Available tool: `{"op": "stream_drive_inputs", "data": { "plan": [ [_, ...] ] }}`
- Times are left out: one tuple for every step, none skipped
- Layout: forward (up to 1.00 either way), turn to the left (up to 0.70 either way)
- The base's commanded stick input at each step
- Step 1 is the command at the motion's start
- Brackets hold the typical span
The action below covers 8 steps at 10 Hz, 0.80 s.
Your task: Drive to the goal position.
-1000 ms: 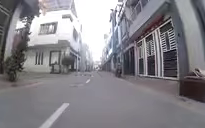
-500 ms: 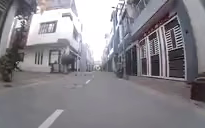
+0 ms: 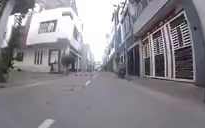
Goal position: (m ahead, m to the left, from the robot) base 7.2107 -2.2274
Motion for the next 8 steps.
{"op": "stream_drive_inputs", "data": {
  "plan": [
    [0.7,0.0],
    [0.7,0.0],
    [0.7,0.0],
    [0.7,0.0],
    [0.7,0.0],
    [0.7,0.0],
    [0.7,0.0],
    [0.7,0.0]
  ]
}}
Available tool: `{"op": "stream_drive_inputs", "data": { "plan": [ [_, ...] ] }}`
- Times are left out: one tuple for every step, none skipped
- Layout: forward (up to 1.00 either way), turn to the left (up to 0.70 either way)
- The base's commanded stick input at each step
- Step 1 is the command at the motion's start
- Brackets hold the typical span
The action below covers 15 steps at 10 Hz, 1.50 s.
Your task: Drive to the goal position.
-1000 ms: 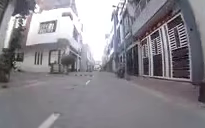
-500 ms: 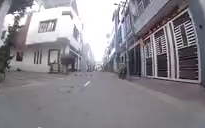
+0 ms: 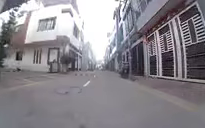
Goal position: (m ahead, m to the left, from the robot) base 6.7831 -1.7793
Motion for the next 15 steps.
{"op": "stream_drive_inputs", "data": {
  "plan": [
    [0.7,0.0],
    [0.7,0.0],
    [0.7,0.0],
    [0.7,0.0],
    [0.7,0.0],
    [0.7,0.0],
    [0.7,0.0],
    [0.7,0.0],
    [0.7,0.0],
    [0.7,-0.09],
    [0.7,-0.3],
    [0.7,-0.35],
    [0.7,-0.35],
    [0.7,-0.35],
    [0.7,-0.02]
  ]
}}
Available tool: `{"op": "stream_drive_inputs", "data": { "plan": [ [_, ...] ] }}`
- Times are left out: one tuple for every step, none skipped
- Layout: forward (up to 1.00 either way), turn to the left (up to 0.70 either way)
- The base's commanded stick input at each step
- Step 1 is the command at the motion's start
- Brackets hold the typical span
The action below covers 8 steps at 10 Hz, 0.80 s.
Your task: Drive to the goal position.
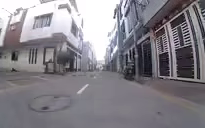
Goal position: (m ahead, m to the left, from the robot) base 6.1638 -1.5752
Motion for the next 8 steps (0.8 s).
{"op": "stream_drive_inputs", "data": {
  "plan": [
    [0.7,0.0],
    [0.7,0.0],
    [0.7,0.0],
    [0.7,0.0],
    [0.7,0.0],
    [0.7,0.0],
    [0.7,0.0],
    [0.7,0.0]
  ]
}}
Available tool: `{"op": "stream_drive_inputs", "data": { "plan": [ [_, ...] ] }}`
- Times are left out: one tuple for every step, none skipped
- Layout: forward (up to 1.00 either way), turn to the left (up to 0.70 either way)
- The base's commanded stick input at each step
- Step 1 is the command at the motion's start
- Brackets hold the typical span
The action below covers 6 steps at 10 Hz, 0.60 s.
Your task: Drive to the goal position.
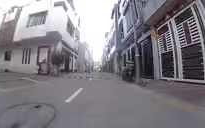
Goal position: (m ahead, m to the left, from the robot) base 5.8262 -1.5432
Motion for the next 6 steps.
{"op": "stream_drive_inputs", "data": {
  "plan": [
    [0.7,0.0],
    [0.7,0.0],
    [0.7,0.0],
    [0.7,0.0],
    [0.7,0.0],
    [0.7,0.0]
  ]
}}
